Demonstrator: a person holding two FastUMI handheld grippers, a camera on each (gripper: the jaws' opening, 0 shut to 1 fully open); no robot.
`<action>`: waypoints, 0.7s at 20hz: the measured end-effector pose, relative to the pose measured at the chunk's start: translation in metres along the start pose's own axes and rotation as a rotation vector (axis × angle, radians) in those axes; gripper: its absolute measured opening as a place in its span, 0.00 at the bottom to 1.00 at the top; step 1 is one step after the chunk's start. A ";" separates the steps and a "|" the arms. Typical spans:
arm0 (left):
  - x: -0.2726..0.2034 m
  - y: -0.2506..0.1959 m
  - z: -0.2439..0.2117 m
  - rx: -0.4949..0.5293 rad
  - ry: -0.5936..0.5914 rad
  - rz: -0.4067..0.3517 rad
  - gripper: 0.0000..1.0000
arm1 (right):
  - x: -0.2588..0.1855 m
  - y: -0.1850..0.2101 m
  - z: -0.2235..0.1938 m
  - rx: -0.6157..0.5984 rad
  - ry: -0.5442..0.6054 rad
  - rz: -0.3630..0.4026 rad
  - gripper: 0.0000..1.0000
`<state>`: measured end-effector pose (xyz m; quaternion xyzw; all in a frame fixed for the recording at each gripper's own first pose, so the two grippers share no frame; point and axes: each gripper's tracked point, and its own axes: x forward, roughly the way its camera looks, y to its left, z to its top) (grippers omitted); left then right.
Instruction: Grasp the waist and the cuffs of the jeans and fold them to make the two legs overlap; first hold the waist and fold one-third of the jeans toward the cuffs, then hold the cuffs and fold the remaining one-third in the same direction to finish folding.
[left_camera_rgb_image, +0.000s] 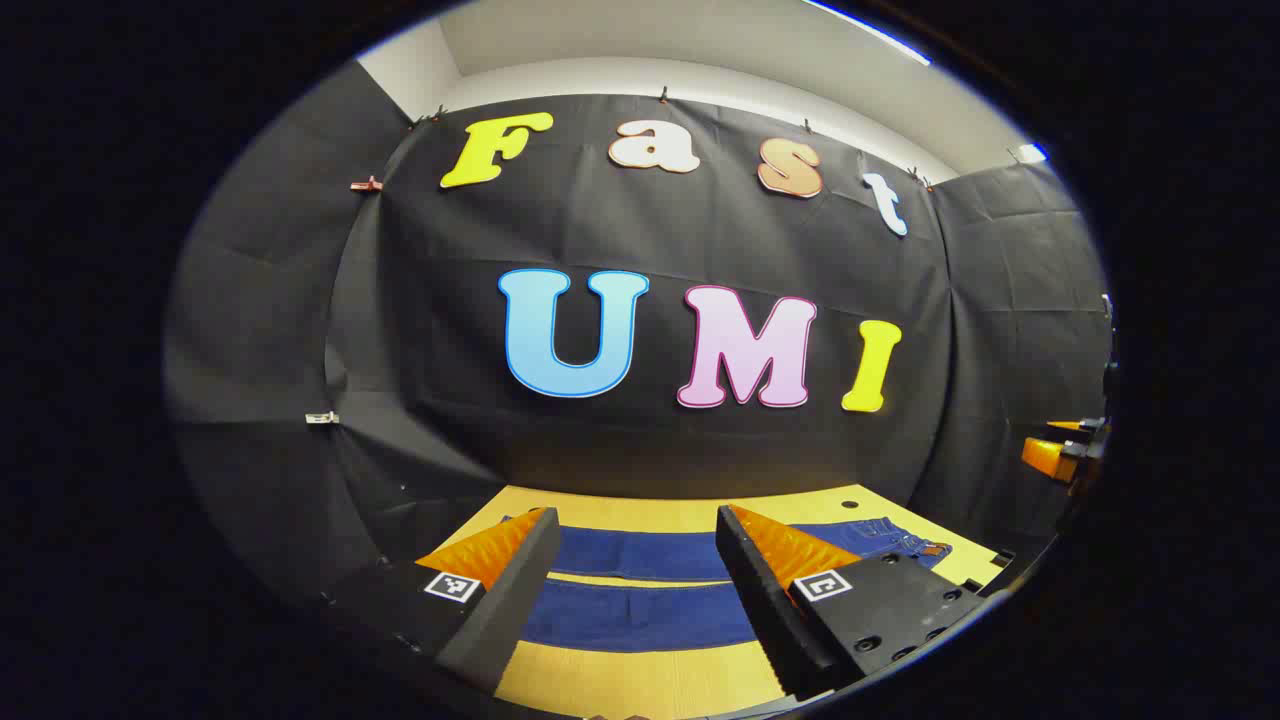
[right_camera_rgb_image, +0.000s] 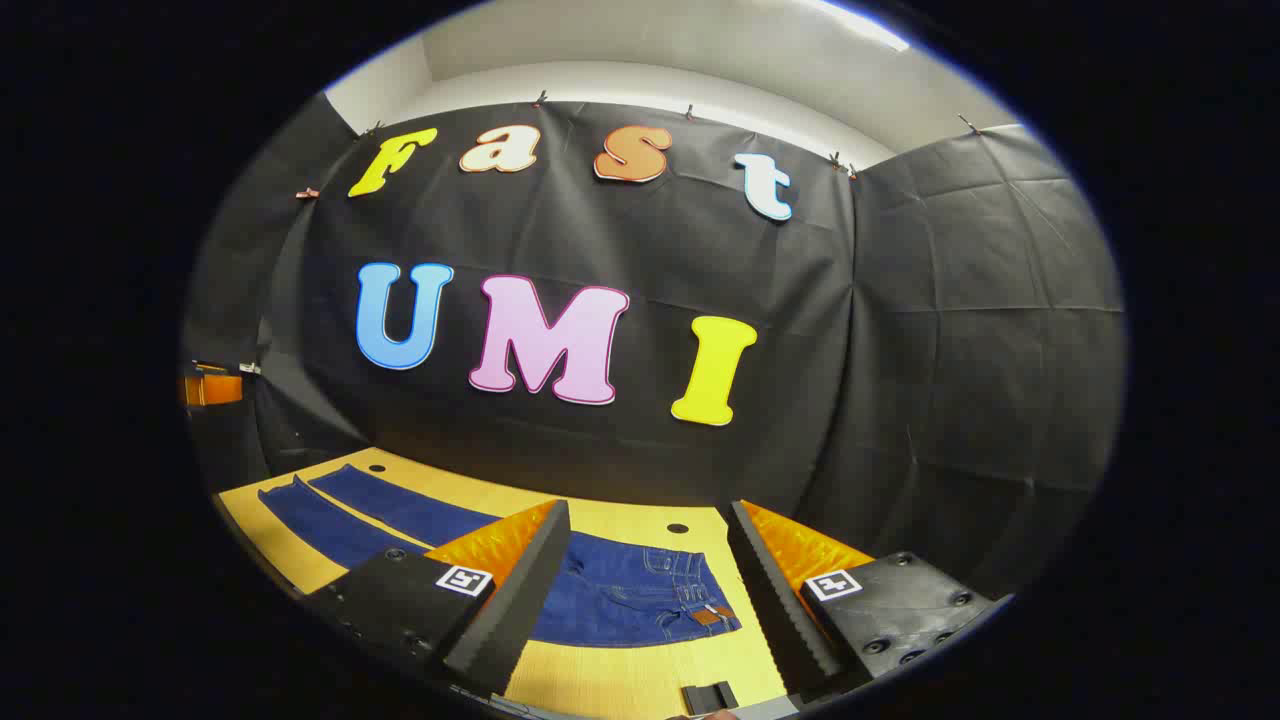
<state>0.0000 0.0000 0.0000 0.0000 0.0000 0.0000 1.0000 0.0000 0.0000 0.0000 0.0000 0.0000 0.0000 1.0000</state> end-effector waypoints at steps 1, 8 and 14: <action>0.001 -0.003 0.002 0.001 -0.002 -0.001 0.98 | 0.001 -0.001 0.000 0.001 0.002 -0.002 1.00; 0.006 -0.017 0.004 -0.008 -0.005 -0.017 0.98 | 0.009 0.000 0.010 0.007 -0.015 0.012 0.97; 0.006 -0.012 -0.002 -0.005 0.015 -0.006 0.98 | 0.012 -0.004 0.003 0.016 0.005 0.003 0.97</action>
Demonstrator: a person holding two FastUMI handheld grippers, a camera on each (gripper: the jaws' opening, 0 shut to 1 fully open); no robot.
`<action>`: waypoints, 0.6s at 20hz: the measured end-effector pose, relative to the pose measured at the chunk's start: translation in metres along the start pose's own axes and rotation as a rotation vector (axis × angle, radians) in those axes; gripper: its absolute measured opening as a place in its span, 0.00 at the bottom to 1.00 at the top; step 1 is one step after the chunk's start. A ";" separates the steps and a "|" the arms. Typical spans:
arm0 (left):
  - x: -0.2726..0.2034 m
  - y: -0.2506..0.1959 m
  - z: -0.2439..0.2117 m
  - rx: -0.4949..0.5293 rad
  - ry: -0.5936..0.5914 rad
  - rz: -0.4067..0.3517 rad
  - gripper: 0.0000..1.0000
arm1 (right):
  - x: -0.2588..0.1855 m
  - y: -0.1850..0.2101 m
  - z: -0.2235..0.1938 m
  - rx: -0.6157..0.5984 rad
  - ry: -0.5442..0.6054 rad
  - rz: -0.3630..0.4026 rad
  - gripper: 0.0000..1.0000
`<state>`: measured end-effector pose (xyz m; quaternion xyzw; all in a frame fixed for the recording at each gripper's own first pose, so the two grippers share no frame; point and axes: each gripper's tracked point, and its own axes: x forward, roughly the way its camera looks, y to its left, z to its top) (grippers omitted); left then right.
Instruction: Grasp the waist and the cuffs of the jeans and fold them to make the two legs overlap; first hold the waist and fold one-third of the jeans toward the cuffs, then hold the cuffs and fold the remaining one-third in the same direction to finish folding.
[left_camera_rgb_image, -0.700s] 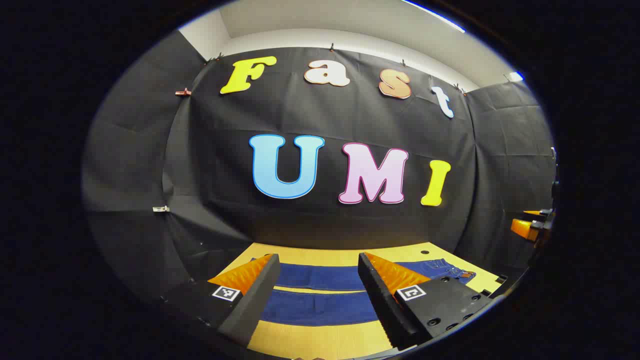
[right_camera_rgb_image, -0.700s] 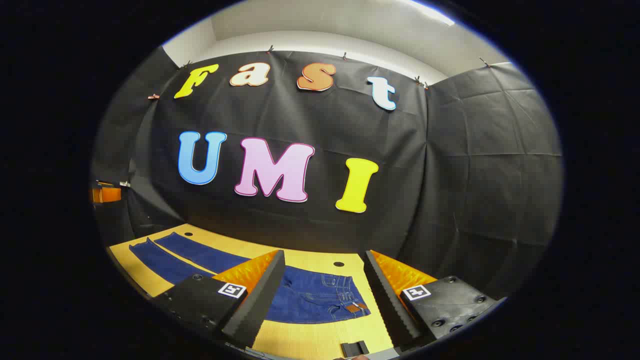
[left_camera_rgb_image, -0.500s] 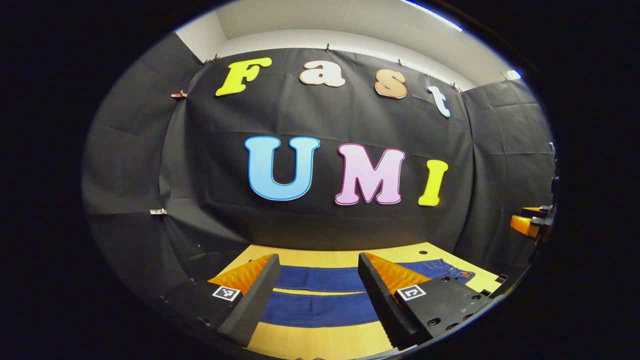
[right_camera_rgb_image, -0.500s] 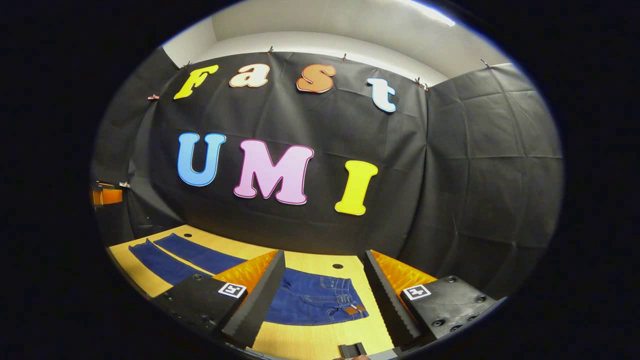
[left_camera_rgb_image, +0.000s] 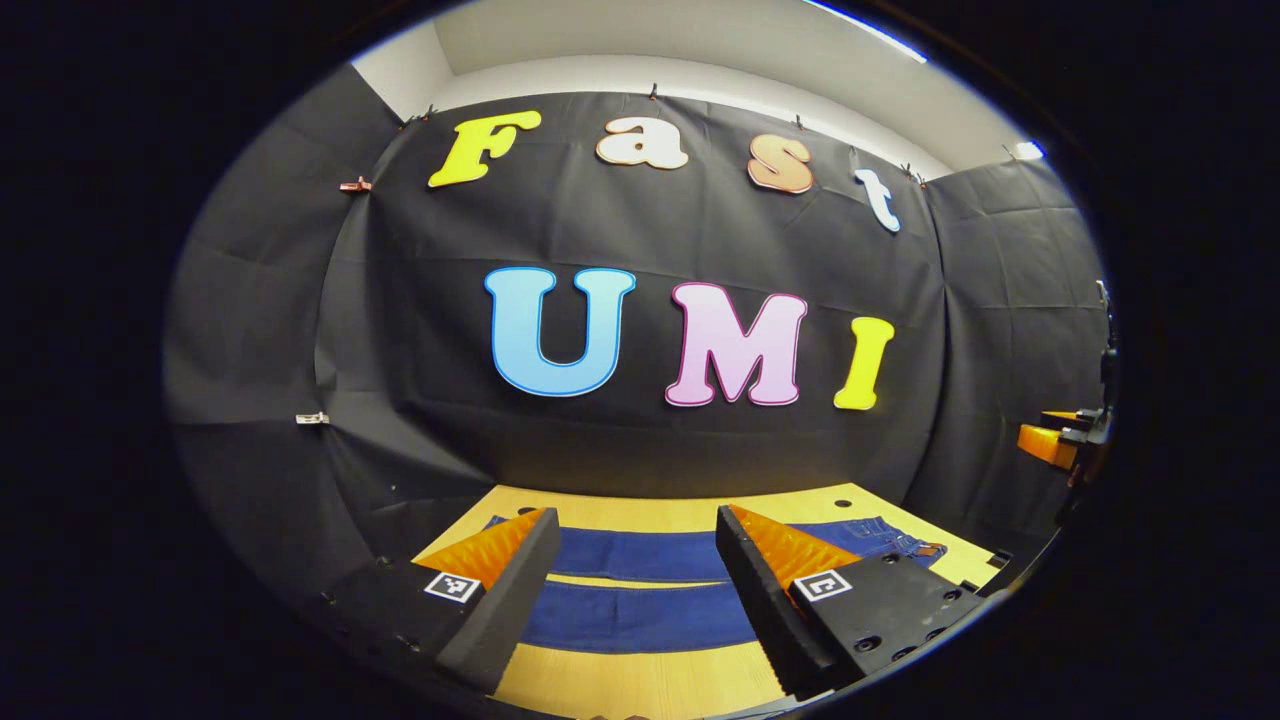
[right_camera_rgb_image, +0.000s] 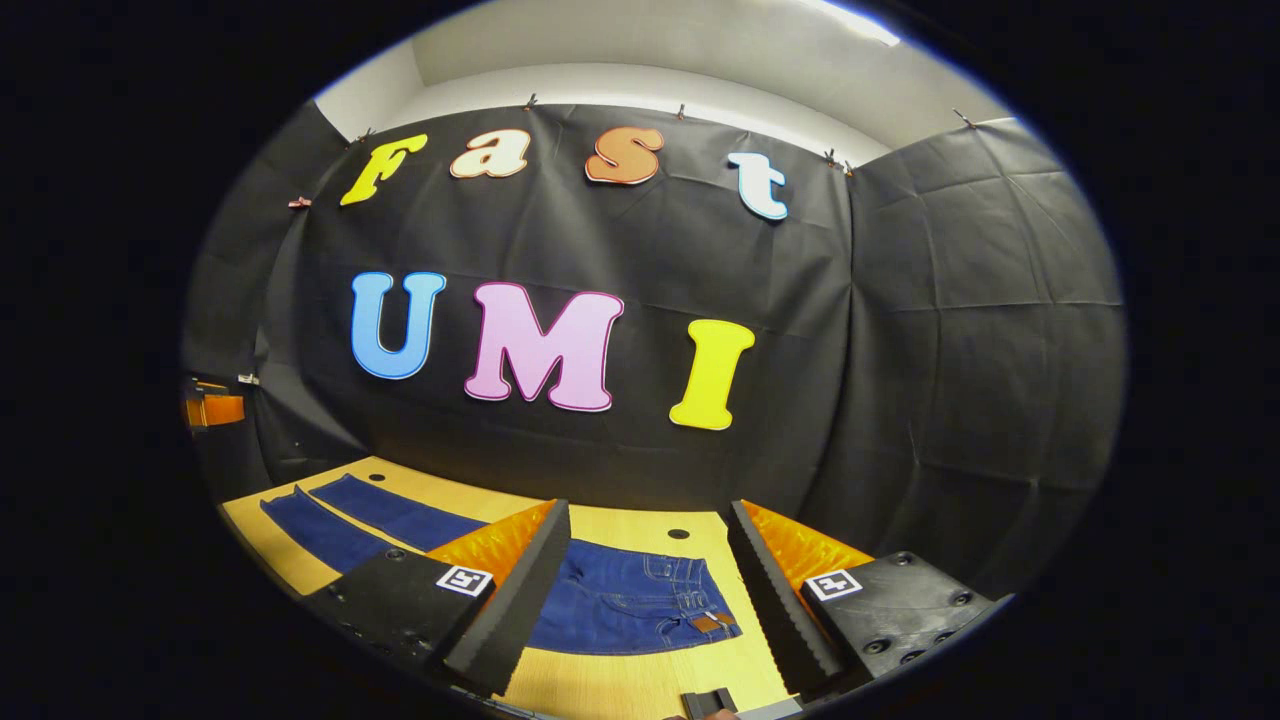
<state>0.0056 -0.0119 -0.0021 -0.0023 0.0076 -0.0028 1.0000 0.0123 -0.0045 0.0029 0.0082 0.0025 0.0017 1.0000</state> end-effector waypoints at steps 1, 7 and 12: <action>0.001 0.000 0.000 0.001 0.000 0.000 0.98 | 0.001 0.001 -0.001 0.001 0.003 0.001 0.97; 0.003 -0.004 0.002 0.003 -0.001 -0.028 0.98 | 0.004 0.010 -0.001 -0.027 0.008 0.042 0.94; 0.003 -0.006 -0.003 0.019 0.000 -0.081 0.98 | 0.007 0.015 0.000 -0.070 0.009 0.093 0.95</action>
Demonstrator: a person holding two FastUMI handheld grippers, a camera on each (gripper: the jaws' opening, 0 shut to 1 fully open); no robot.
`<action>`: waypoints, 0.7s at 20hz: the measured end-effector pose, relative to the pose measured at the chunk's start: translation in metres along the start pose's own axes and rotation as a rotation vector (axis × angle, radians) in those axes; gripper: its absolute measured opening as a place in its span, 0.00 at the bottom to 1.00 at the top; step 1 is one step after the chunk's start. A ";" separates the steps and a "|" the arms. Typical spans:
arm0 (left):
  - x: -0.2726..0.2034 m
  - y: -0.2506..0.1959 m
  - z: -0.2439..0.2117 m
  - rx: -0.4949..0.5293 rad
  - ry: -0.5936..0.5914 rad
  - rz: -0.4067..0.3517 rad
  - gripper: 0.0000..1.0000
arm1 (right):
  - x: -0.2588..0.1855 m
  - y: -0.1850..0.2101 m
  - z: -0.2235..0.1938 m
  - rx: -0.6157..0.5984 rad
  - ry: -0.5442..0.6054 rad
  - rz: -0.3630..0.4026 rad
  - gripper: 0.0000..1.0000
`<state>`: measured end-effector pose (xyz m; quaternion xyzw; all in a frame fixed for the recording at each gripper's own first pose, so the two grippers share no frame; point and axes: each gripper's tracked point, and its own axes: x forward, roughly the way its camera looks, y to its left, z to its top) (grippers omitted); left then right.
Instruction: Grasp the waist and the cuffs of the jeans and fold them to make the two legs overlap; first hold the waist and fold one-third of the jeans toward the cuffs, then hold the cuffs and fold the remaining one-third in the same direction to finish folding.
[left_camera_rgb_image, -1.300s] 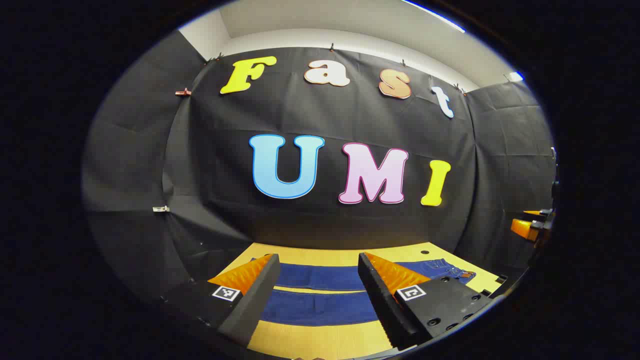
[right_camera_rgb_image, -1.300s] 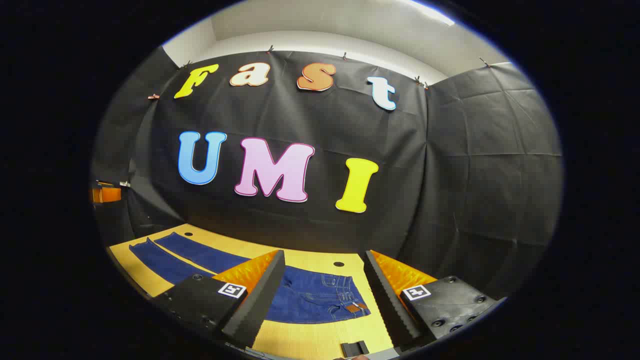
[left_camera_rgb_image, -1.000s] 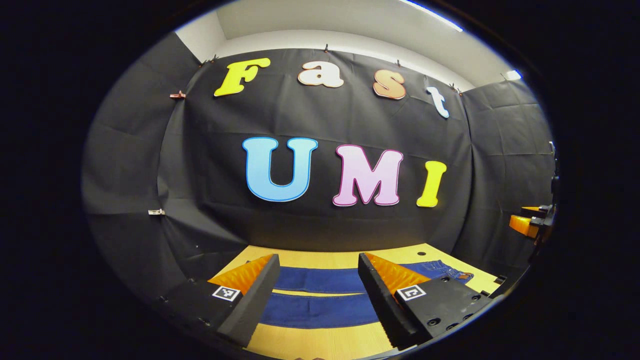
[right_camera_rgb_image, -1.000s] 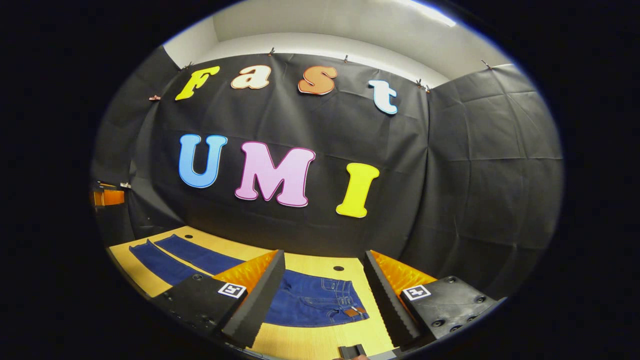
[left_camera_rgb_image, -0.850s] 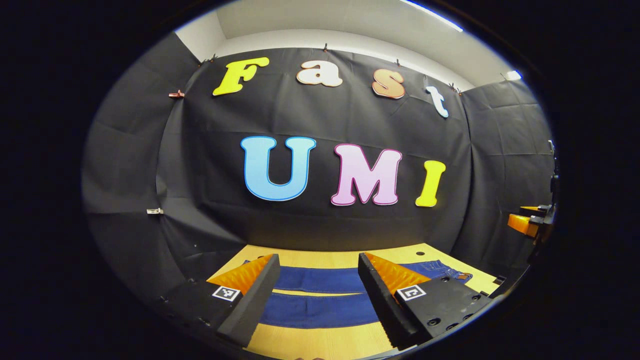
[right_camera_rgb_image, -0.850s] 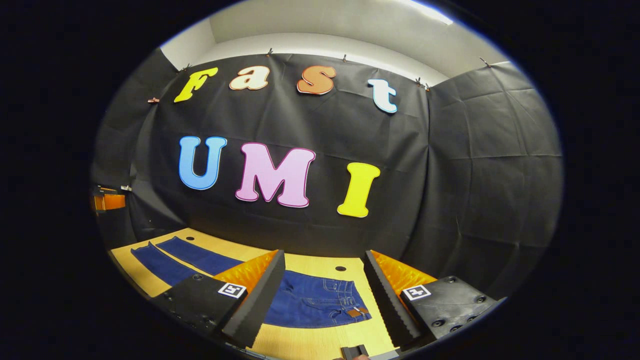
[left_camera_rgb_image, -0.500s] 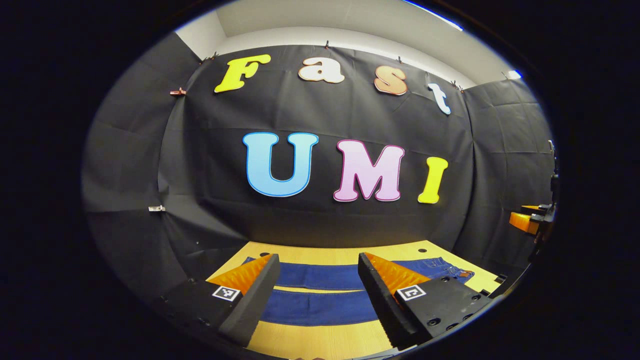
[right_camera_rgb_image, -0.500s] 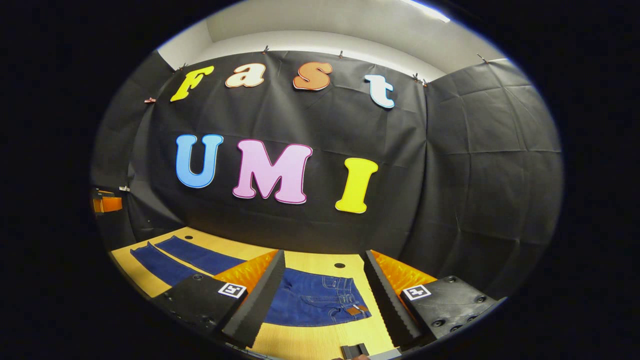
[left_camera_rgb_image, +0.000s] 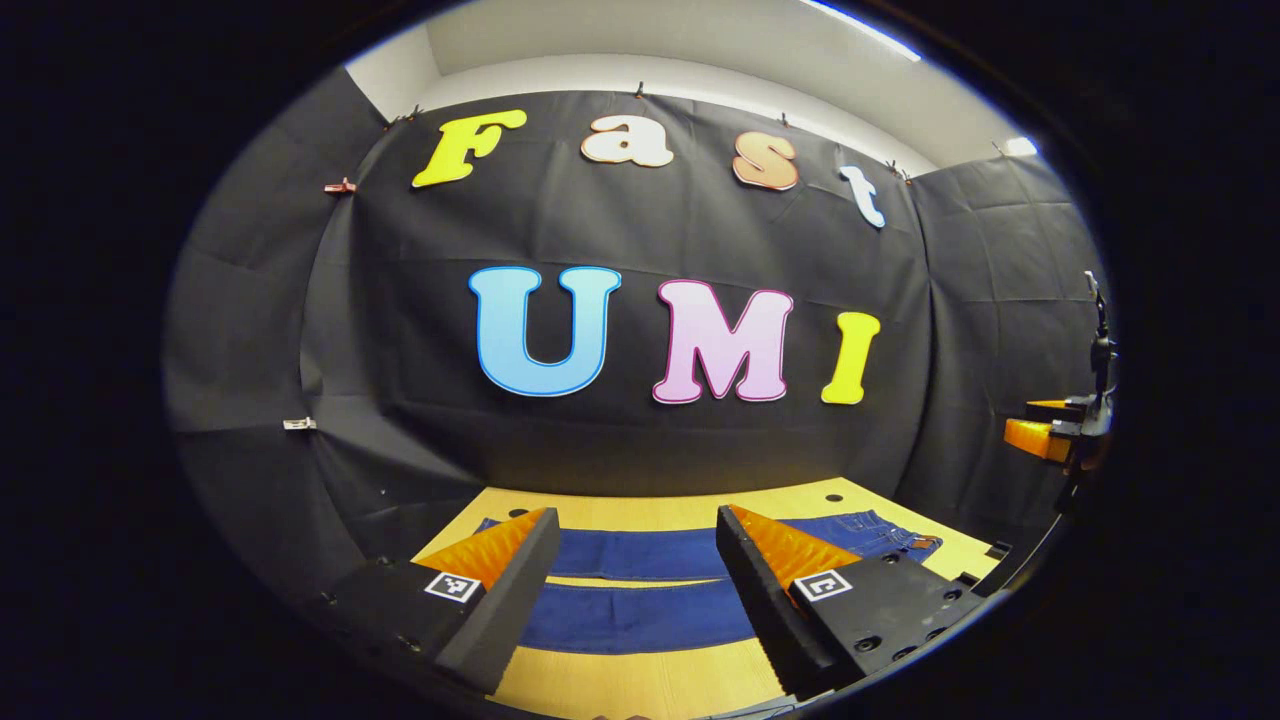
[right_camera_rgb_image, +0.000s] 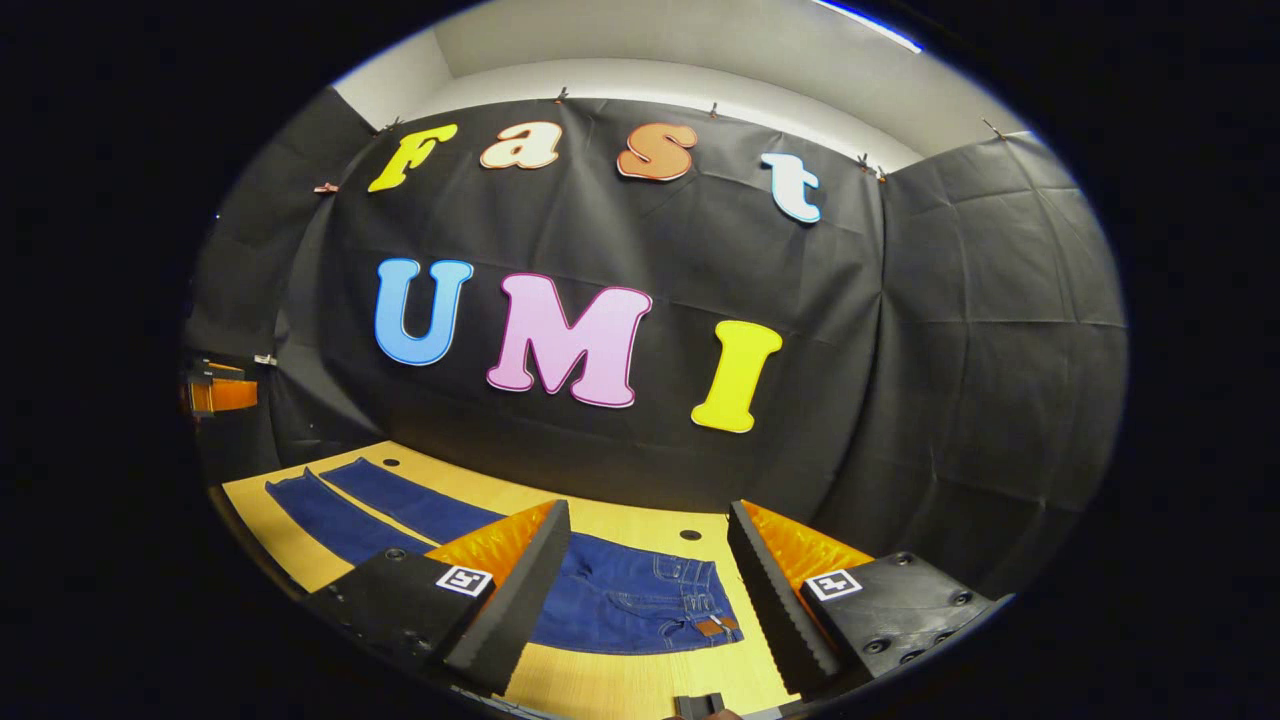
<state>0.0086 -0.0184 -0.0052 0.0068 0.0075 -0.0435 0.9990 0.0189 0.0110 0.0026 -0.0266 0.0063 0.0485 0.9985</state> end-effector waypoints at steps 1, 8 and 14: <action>0.003 -0.003 -0.008 -0.002 0.015 -0.031 0.98 | 0.004 0.004 -0.007 -0.024 0.009 0.028 0.98; 0.024 0.018 -0.089 0.085 0.225 -0.220 0.98 | 0.025 0.022 -0.154 -0.118 0.418 0.282 0.98; 0.036 0.056 -0.185 0.244 0.504 -0.375 0.99 | 0.054 0.016 -0.222 -0.304 0.644 0.475 0.98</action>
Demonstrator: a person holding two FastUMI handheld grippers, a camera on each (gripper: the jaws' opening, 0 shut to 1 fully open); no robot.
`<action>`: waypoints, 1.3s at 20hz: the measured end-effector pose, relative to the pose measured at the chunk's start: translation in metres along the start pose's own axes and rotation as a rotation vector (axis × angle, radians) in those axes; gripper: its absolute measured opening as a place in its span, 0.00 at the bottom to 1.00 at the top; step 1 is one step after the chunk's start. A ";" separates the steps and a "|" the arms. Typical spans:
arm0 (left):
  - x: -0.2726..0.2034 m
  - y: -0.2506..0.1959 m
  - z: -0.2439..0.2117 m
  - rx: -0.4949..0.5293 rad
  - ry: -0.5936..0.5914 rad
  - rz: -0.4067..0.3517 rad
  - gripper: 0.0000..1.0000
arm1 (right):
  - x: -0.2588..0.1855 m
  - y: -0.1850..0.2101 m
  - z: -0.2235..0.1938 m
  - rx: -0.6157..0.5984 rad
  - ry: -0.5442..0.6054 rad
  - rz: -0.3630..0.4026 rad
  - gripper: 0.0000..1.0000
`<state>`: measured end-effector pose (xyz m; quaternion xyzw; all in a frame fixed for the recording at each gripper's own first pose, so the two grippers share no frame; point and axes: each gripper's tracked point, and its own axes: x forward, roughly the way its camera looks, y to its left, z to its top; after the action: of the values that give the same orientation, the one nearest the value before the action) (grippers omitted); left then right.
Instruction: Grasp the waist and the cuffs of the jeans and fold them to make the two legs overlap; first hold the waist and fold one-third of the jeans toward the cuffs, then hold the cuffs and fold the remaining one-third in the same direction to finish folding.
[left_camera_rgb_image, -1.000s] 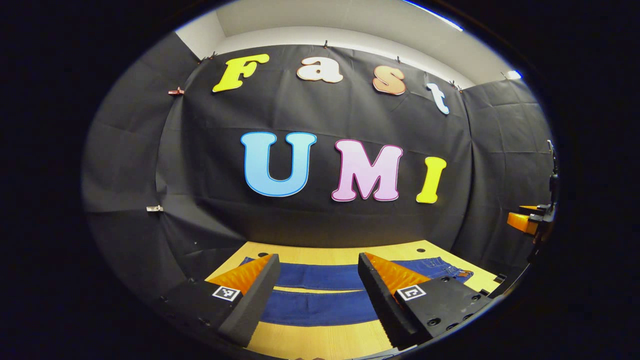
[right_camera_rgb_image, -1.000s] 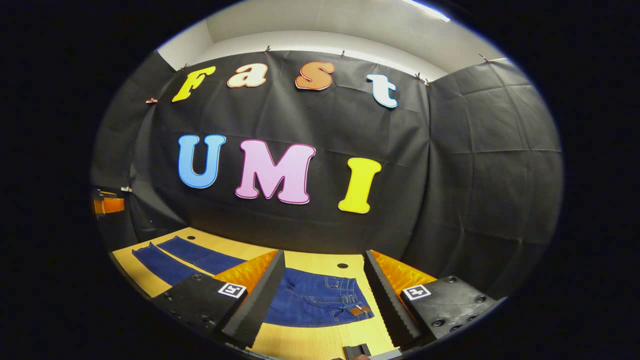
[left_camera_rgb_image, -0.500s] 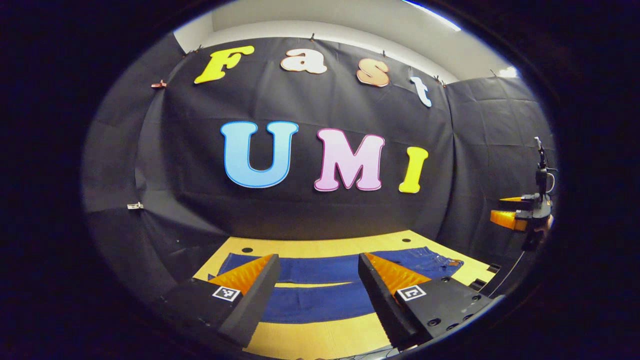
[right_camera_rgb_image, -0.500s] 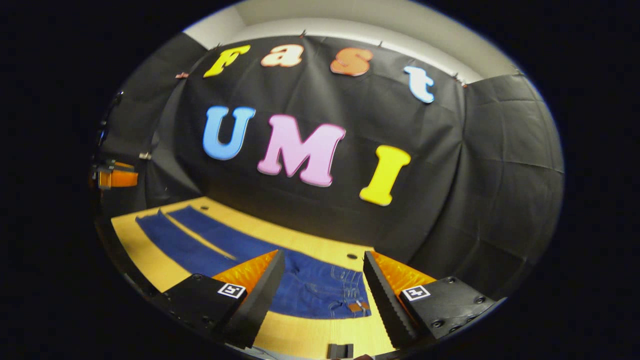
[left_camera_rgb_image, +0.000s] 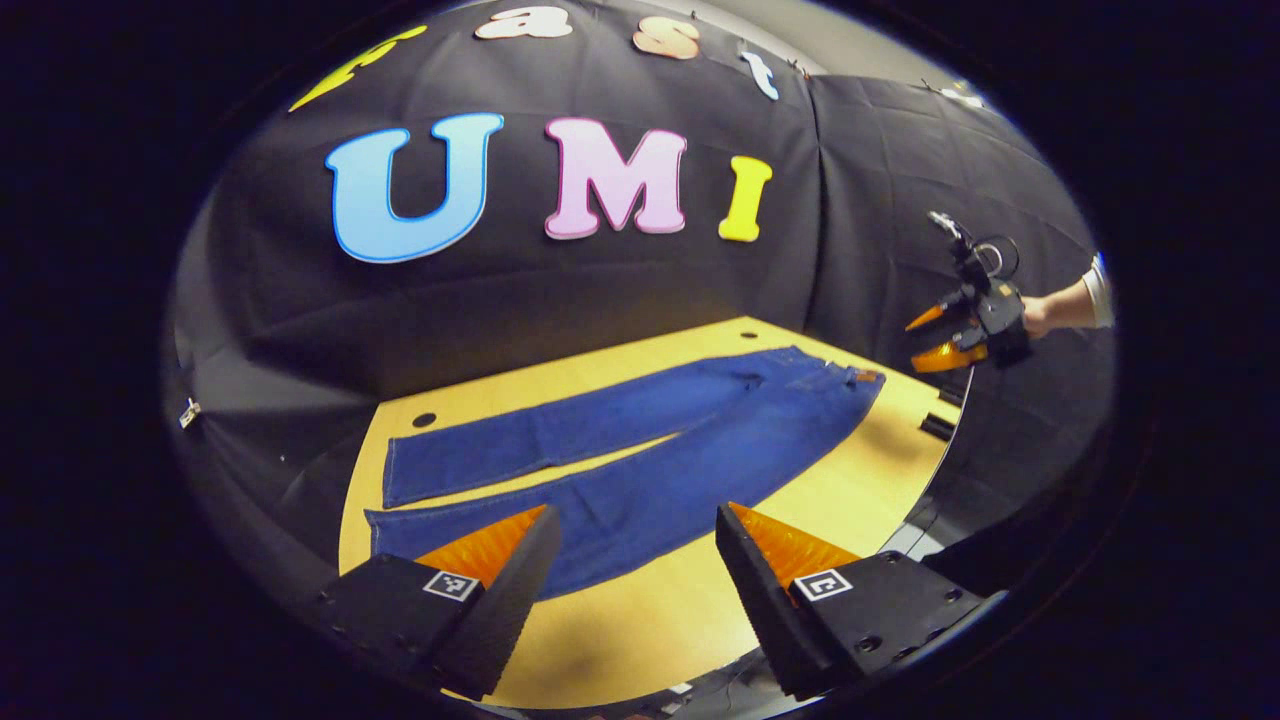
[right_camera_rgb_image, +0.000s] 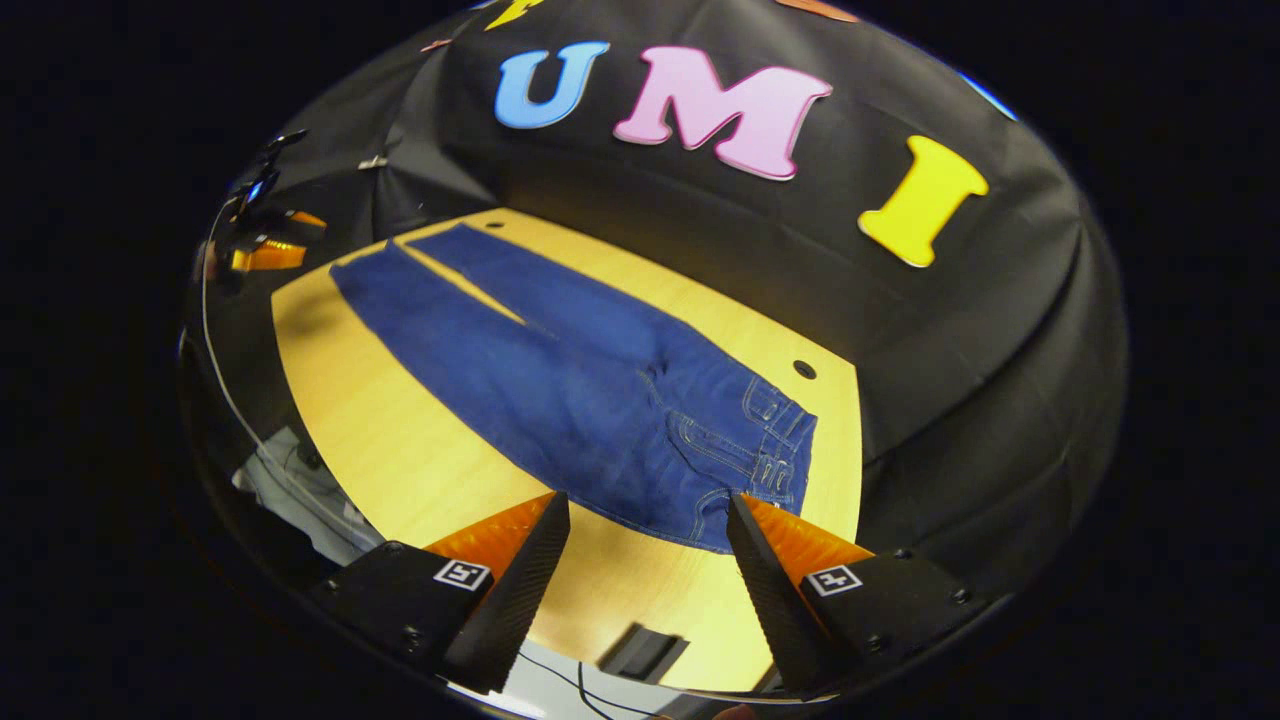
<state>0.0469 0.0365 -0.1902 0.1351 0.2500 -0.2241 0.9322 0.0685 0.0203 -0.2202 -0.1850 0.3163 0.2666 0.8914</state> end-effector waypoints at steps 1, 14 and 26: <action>0.006 0.004 -0.008 0.034 0.031 -0.005 0.99 | 0.010 -0.003 -0.004 -0.048 0.030 0.032 0.98; 0.064 0.085 -0.134 0.544 0.694 -0.230 0.98 | 0.118 -0.025 -0.106 -0.299 0.448 0.448 0.99; 0.082 0.103 -0.158 0.421 0.925 -0.349 0.96 | 0.136 -0.028 -0.122 -0.147 0.683 0.386 0.97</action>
<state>0.0962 0.1545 -0.3511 0.3602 0.6029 -0.3383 0.6264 0.1175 -0.0134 -0.3948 -0.2634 0.6037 0.3743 0.6527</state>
